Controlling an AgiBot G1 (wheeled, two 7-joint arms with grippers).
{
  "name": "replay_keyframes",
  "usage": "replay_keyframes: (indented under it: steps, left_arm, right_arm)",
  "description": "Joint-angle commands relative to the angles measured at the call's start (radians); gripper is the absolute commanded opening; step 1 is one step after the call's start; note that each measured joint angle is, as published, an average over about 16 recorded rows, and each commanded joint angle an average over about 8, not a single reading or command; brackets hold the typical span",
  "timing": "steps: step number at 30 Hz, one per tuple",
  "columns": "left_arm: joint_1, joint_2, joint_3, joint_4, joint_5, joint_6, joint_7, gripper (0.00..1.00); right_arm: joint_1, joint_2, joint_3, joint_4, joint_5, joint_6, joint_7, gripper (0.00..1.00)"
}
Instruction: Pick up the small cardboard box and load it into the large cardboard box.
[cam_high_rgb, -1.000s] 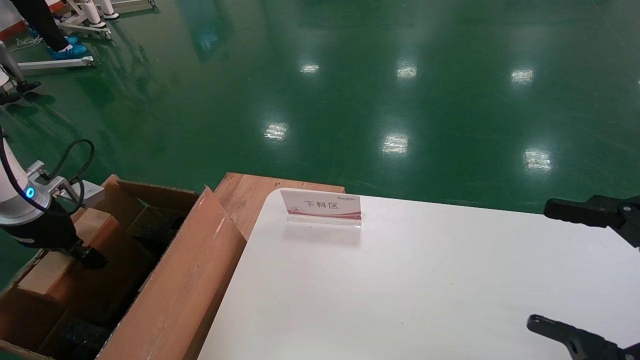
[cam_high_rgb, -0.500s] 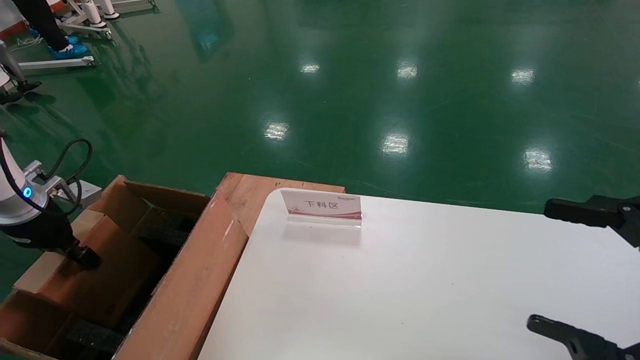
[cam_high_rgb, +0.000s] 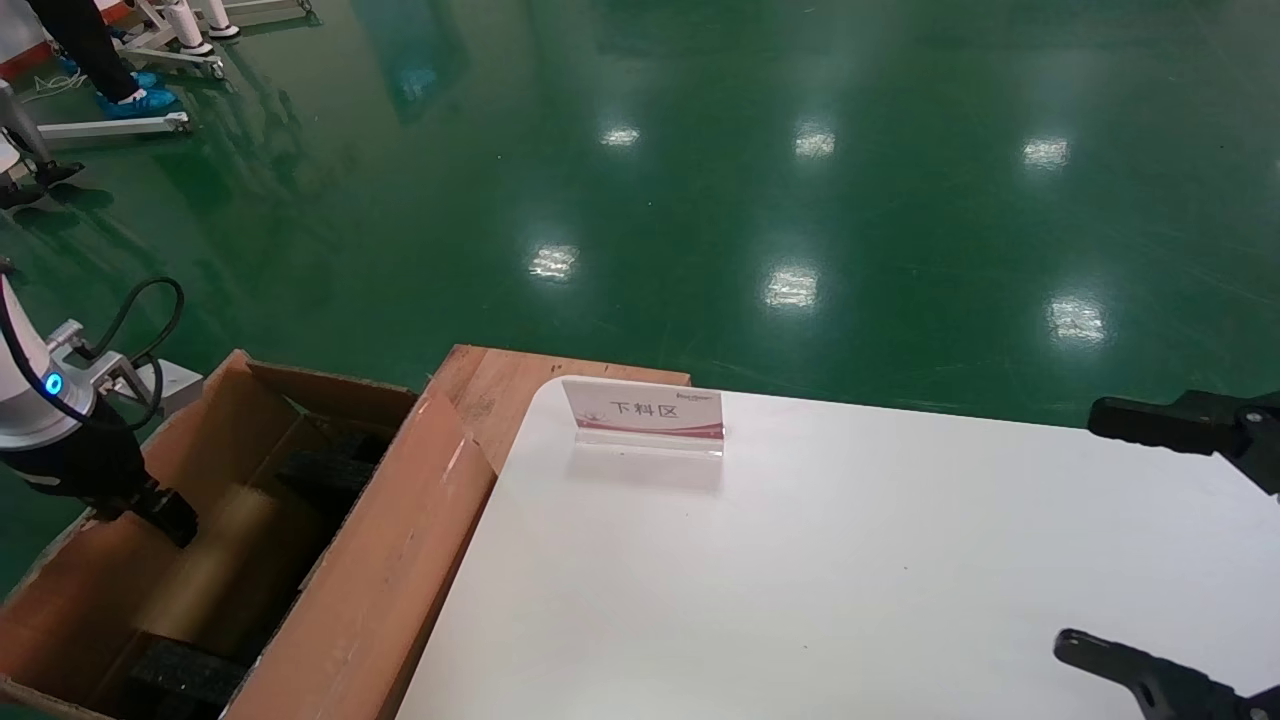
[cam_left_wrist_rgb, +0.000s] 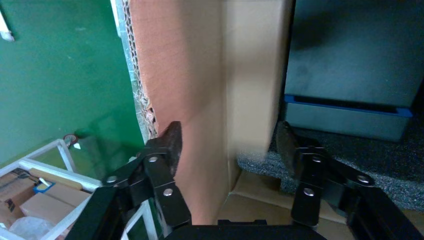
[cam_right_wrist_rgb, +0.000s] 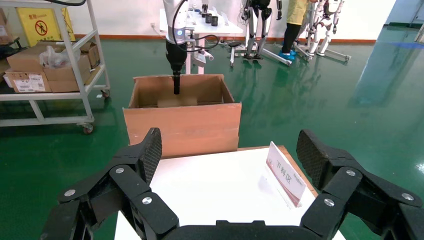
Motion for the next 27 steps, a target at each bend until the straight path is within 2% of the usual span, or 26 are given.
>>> replay_keyframes:
  steps: [1,6,10,18,23,27]
  left_arm:
    - [0.002,-0.001,0.000,0.001,-0.001,0.001,-0.004,1.00]
    - [-0.033,0.004,-0.006,-0.030,0.004,-0.014,0.035,1.00]
    - [-0.116,-0.025,-0.029,-0.119,-0.003,-0.042,0.111,1.00]
    - [-0.358,-0.220,-0.109,-0.479,-0.030,-0.119,0.271,1.00]
    - [-0.467,-0.344,-0.138,-0.714,-0.013,-0.164,0.297,1.00]
    - [-0.502,-0.392,-0.148,-0.820,0.005,-0.182,0.293,1.00]
  right_arm:
    - [0.000,0.000,0.000,0.000,0.000,0.000,0.000,1.00]
    - [0.000,0.000,0.000,0.000,0.000,0.000,0.000,1.00]
    - [0.000,0.000,0.000,-0.001,0.000,0.000,0.000,1.00]
    - [0.001,0.000,-0.001,-0.001,0.000,0.000,-0.001,1.00]
    - [0.001,0.000,-0.001,-0.001,0.000,0.000,-0.001,1.00]
    - [0.000,0.000,-0.001,-0.001,0.000,0.000,-0.001,1.00]
